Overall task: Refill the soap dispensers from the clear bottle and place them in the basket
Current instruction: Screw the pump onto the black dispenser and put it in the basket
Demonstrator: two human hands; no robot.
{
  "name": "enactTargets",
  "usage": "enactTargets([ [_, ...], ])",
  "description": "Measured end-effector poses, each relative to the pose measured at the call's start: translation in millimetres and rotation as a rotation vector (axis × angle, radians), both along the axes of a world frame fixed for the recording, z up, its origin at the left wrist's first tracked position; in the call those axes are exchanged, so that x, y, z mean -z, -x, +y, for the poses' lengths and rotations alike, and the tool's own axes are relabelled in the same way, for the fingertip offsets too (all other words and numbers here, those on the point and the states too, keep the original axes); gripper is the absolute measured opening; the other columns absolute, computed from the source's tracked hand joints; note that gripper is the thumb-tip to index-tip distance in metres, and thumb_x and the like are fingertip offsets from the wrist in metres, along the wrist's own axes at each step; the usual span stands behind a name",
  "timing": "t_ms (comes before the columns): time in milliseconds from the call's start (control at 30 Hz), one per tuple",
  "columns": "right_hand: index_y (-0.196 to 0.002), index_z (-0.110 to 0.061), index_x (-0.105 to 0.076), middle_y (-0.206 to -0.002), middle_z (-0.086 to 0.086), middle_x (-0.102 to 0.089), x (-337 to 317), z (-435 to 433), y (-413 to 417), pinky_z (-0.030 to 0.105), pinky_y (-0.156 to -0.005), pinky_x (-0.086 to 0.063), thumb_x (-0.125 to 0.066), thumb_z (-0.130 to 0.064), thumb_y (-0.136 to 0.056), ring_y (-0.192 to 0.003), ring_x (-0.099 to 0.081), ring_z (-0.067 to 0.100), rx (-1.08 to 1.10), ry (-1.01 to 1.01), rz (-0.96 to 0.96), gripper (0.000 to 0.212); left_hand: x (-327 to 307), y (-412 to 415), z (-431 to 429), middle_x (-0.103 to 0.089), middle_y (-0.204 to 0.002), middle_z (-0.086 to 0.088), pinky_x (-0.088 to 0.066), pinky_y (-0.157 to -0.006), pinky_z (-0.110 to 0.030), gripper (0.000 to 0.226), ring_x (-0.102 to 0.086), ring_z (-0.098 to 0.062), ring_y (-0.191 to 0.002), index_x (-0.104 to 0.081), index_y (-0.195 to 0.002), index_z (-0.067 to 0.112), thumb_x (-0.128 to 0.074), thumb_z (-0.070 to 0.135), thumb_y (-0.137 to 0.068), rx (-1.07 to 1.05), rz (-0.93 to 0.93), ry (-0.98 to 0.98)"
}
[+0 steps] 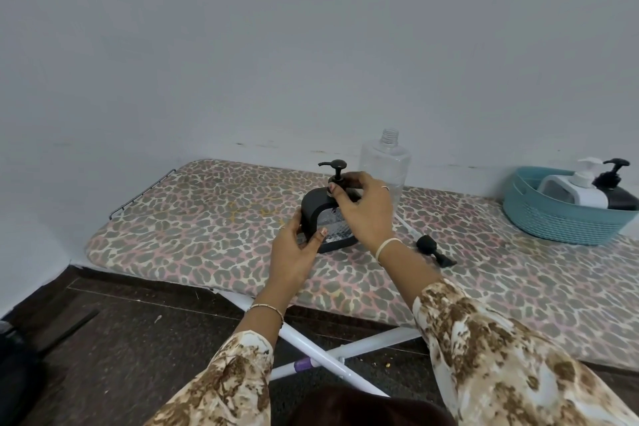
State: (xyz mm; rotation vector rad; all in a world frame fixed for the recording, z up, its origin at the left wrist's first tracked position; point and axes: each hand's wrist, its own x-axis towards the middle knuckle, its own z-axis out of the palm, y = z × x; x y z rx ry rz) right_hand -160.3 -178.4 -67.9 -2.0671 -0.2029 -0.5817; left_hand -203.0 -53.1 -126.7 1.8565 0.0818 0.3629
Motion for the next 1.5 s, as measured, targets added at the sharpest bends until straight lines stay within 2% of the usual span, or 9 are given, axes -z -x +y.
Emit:
enactTargets([
  [100, -0.098, -0.022, -0.056, -0.091, -0.012, -0.063, -4.3, 0.1, -1.1, 0.032, -0.080, -0.050, -0.074, -0.051, -0.071, -0.091, -0.058, 0.011, 0.087, 0.007, -0.008, 0.044, 1.0, -1.2, -0.3, -0.054, -0.138, -0.005, -0.036, -0.070, 0.007, 0.063, -0.046, -0.001, -0.110, -0.038, -0.146, 0.010, -0.067, 0.017, -0.091, -0.003, 0.001, -0.001],
  [267, -0.126, -0.027, -0.055, -0.118, -0.009, -0.066, -1.4, 4.5, -2.1, 0.042, -0.107, -0.030, -0.054, -0.049, -0.089, -0.117, -0.056, 0.014, 0.000, 0.062, 0.053, 0.043, -0.2, -0.2, -0.9, -0.053, -0.140, -0.003, -0.036, -0.085, -0.001, 0.064, -0.046, -0.001, -0.113, -0.037, -0.147, 0.012, -0.066, 0.020, -0.092, 0.003, 0.008, -0.005],
  [467, -0.093, -0.029, -0.060, -0.079, -0.016, -0.066, -2.2, 3.0, 3.3, 0.041, -0.093, -0.044, -0.064, -0.053, -0.078, -0.084, -0.062, 0.006, 0.167, -0.065, -0.059, 0.028, 0.5, -0.3, -0.1, -0.052, -0.141, -0.004, -0.038, -0.092, -0.013, 0.066, -0.051, -0.012, -0.124, -0.036, -0.148, 0.013, -0.067, 0.023, -0.091, -0.004, 0.007, 0.012],
  [633, -0.123, -0.025, -0.059, -0.113, -0.007, -0.066, 3.0, 6.1, -1.3, 0.046, -0.102, -0.039, -0.057, -0.045, -0.085, -0.111, -0.058, 0.017, -0.007, 0.033, 0.039, 0.043, -0.2, 0.9, -0.6, -0.056, -0.134, 0.000, -0.039, -0.088, -0.011, 0.062, -0.049, -0.002, -0.111, -0.039, -0.146, 0.013, -0.066, 0.023, -0.091, 0.002, -0.003, -0.001],
  [867, -0.098, -0.027, -0.054, -0.094, -0.014, -0.062, 2.5, 6.1, -2.1, 0.043, -0.092, -0.045, -0.073, -0.047, -0.073, -0.102, -0.058, 0.016, 0.105, -0.067, 0.014, 0.038, -0.7, 0.4, -0.6, -0.058, -0.130, 0.000, -0.039, -0.074, 0.003, 0.060, -0.050, -0.001, -0.105, -0.041, -0.145, 0.012, -0.067, 0.019, -0.091, -0.008, -0.005, -0.018],
  [1033, -0.123, -0.025, -0.056, -0.118, -0.006, -0.064, 2.7, 4.6, -4.3, 0.047, -0.105, -0.034, -0.056, -0.040, -0.091, -0.118, -0.055, 0.019, -0.037, -0.003, 0.050, 0.035, -1.6, 0.5, -1.1, -0.056, -0.134, -0.001, -0.037, -0.082, -0.003, 0.062, -0.048, 0.001, -0.107, -0.039, -0.146, 0.013, -0.067, 0.020, -0.091, -0.011, 0.006, -0.011],
  [1200, -0.090, -0.034, -0.058, -0.086, -0.018, -0.065, -1.4, 3.3, -8.8, 0.043, -0.087, -0.050, -0.071, -0.048, -0.073, -0.096, -0.063, 0.016, 0.059, -0.039, 0.006, 0.026, -3.7, 0.9, -1.1, -0.055, -0.137, -0.003, -0.038, -0.090, -0.011, 0.065, -0.046, 0.000, -0.108, -0.038, -0.147, 0.012, -0.068, 0.020, -0.090, -0.011, 0.010, -0.012],
  [1367, -0.120, -0.023, -0.061, -0.114, -0.003, -0.066, -4.1, 2.2, -9.0, 0.044, -0.102, -0.039, -0.050, -0.044, -0.092, -0.114, -0.055, 0.019, -0.063, 0.005, 0.069, 0.037, -3.3, 1.0, -1.3, -0.055, -0.138, -0.004, -0.038, -0.092, -0.013, 0.064, -0.050, -0.006, -0.117, -0.038, -0.146, 0.012, -0.068, 0.020, -0.090, -0.016, 0.012, -0.007],
  [1500, -0.119, -0.026, -0.062, -0.109, -0.006, -0.068, -2.5, -0.3, -9.9, 0.038, -0.096, -0.027, -0.055, -0.042, -0.091, -0.115, -0.055, 0.020, -0.016, 0.147, 0.077, 0.033, -3.9, 1.6, -2.3, -0.055, -0.137, -0.004, -0.037, -0.093, -0.015, 0.064, -0.046, -0.001, -0.110, -0.040, -0.146, 0.012, -0.069, 0.020, -0.090, -0.015, 0.008, 0.000],
])
